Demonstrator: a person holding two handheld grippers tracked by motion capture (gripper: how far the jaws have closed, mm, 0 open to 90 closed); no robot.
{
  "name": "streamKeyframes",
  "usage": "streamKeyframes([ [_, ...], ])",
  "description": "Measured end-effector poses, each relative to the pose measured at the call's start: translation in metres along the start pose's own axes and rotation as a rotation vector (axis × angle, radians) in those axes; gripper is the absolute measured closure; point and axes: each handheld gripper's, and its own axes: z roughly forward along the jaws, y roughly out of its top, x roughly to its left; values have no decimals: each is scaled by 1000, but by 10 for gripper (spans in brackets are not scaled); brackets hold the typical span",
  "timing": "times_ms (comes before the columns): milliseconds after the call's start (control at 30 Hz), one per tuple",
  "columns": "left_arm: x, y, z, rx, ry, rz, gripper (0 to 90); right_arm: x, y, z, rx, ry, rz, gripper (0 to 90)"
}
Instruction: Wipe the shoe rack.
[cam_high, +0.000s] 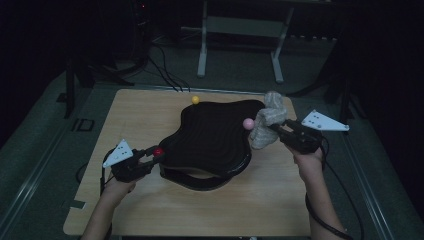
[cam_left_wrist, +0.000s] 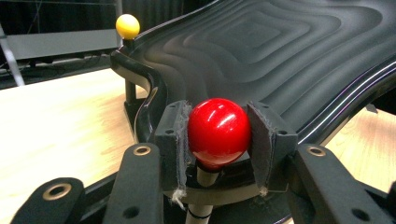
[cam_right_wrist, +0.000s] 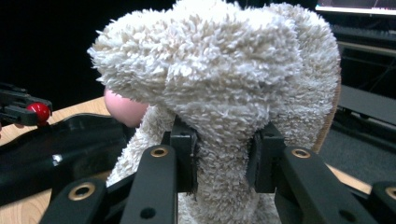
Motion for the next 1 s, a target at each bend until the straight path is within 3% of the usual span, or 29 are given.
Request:
streamKeyframes([
  [167,0,-1,0,-4,0,-3,598,7,-10,16,55,-10,-25,686],
  [333,1,-2,0,-12,-11,-11,599,0,-34,19,97,-19,30,686],
  [400,1,-1,0,-3,-7,-2,599,-3,-30,14,93,-31,37,686],
  [533,1,0,0,-1,-8,2,599,-6,-3,-1,1,-25,47,686],
  [667,1,-1,0,-2,-6,1,599,-5,12,4,-9,-30,16,684],
  [800,0,-1,0,-2,-6,0,599,-10,-5,20,70,-63,12,686],
  [1000,1,-2,0,-8,-13,-7,599,-23,-39,21,154,-98,72,688],
])
